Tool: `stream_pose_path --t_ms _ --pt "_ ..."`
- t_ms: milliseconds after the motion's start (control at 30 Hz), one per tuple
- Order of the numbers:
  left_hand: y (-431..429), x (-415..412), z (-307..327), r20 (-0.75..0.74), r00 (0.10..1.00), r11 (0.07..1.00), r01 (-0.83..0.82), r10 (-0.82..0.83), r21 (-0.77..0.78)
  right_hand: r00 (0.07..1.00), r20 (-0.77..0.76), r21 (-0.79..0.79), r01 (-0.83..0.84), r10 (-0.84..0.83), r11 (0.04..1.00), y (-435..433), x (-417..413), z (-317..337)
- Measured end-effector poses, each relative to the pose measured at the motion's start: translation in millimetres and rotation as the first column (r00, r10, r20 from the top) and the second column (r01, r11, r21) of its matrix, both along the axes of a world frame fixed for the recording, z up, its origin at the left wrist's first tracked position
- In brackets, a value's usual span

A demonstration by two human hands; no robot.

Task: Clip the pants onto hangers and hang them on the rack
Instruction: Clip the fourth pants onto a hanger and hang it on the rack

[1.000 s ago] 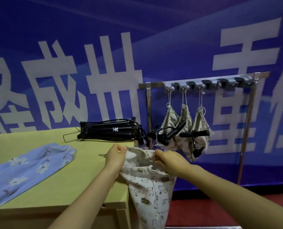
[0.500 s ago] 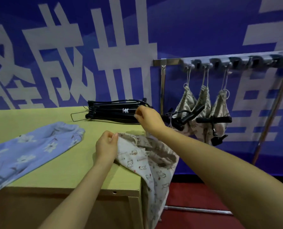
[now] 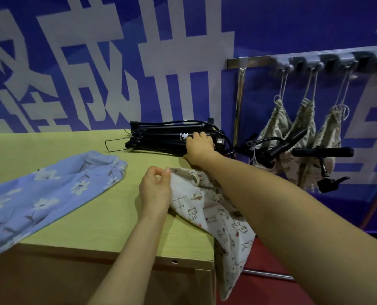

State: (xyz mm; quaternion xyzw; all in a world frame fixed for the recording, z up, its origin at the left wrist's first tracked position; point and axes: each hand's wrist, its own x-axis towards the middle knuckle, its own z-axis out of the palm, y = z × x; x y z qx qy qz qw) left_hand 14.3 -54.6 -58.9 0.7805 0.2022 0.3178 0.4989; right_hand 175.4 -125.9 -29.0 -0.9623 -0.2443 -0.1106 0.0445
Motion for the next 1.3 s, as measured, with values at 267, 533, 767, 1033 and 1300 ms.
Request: stream_pose_path --t_ms 267,533,767,1033,1300 --pt "-0.9 -1.6 2.2 0.000 1.000 1.000 0.016 -0.016 -0.025 0.998 -0.056 0.040 0.013 -0.011 0.999 -0.3 -5.1 6.6" --pt "-2.3 -7.2 5.2 0.038 0.999 0.996 0.042 -0.039 -0.082 0.969 0.239 0.105 -0.097 0.069 0.990 -15.8 -28.0 36.2" --pt "0.2 -8.4 13.5 0.139 0.966 0.920 0.251 -0.218 -0.301 0.892 0.450 0.250 -0.181 0.052 0.951 -36.0 -59.3 70.3" --pt "-6.3 1.6 57.9 0.287 0.955 0.726 0.253 -0.079 -0.639 0.851 0.512 0.179 -0.236 0.115 0.955 -97.0 -89.8 75.4" --pt "-7.9 -1.7 68.9 0.344 0.937 0.484 0.327 -0.056 -0.812 0.805 0.563 0.072 -0.273 0.187 0.959 -138.4 -100.9 43.4"
